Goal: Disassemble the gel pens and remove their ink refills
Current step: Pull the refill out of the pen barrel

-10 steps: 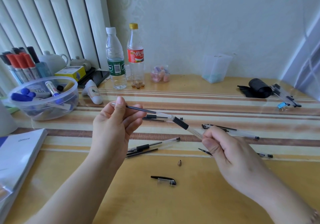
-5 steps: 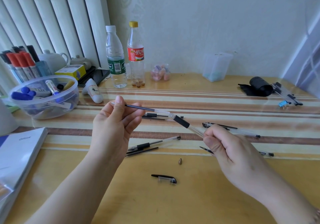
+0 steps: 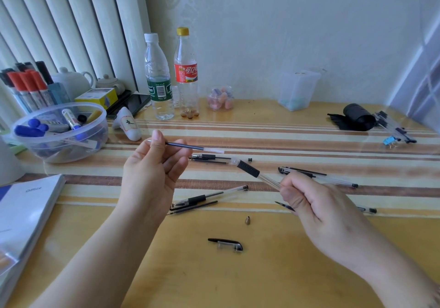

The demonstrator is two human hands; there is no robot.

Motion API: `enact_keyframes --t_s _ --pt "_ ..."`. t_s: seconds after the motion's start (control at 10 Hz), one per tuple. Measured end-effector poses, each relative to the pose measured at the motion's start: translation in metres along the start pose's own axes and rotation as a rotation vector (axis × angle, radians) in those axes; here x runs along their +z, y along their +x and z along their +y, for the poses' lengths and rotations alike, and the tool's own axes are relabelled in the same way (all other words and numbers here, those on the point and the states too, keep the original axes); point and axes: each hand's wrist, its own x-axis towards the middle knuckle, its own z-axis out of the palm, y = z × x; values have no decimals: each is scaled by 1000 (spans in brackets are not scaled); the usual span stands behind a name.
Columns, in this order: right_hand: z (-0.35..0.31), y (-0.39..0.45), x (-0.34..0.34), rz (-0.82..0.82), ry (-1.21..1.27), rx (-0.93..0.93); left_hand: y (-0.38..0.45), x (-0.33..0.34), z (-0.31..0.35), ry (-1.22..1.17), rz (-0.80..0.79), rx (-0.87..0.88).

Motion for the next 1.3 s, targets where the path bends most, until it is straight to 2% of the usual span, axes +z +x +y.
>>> enact_keyframes --t_s 0.7,1.0,1.1,1.2,1.3 --pt "-2 0 -1 16 3 -28 -2 -1 -4 47 -55 31" --pt "2 1 -2 1 -29 -14 -5 0 -2 235 -139 209" --pt "-1 -1 1 -15 36 -2 -14 7 -8 344 -247 235" --pt "-8 0 8 -24 411 76 -27 13 -19 324 -474 142" --pt "-17 1 12 -44 755 165 -41 17 -34 421 -634 123"
